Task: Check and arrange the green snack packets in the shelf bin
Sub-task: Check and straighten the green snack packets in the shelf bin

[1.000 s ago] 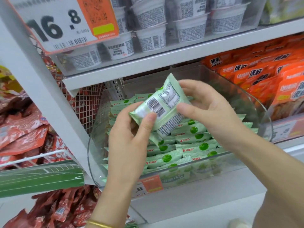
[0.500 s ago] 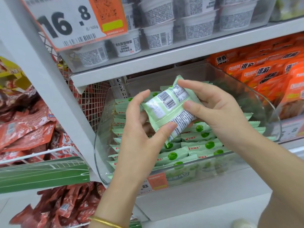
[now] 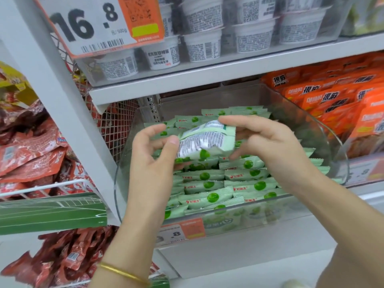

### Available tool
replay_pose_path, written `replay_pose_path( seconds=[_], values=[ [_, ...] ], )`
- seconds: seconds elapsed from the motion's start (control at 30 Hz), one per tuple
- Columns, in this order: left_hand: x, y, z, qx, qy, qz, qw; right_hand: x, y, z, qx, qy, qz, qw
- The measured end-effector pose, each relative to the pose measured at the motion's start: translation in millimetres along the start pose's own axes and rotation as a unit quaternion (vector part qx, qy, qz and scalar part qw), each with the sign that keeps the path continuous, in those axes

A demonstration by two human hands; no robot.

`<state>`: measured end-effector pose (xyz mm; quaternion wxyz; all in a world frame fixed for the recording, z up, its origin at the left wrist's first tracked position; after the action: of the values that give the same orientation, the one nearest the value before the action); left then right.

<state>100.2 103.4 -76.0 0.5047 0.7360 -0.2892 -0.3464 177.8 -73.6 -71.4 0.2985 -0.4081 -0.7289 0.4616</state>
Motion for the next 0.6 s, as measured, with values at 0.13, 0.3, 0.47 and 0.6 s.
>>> replay_pose_path(
  seconds=[0.13, 0.3, 0.47, 0.6],
  values=[
    [3.2, -2.5, -1.2, -0.04, -0.007, 0.047, 0.998, 9.3, -8.8, -2.4, -0.071, -0.021, 0.19, 0.979],
    [-5.8, 3.9, -2.7, 0.003, 0.015, -0.036, 0.999, 12.0, -7.6, -10.2, -0.115, 0.035, 0.206, 0.971],
    [-16.3, -1.0, -8.6, 0.04, 0.047, -0.157, 0.986, 21.6, -2.2, -11.9, -0.126, 0.041, 0.302, 0.944],
    [-13.9, -6.7, -11.3, 0.044, 0.028, -0.213, 0.976, 35.0, 0.0, -14.5, -0.112, -0.02, 0.403, 0.908]
  ],
)
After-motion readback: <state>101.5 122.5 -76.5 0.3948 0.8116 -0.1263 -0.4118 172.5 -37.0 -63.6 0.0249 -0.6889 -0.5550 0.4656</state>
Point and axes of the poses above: each hand's wrist, its own z-axis away from the middle knuckle, its own x-axis out of the palm, y = z × x, the point moved 6 cm from there along -z, towards the middle knuckle, and after that the axes turned 8 degrees about -z, right-handed, at the moved point
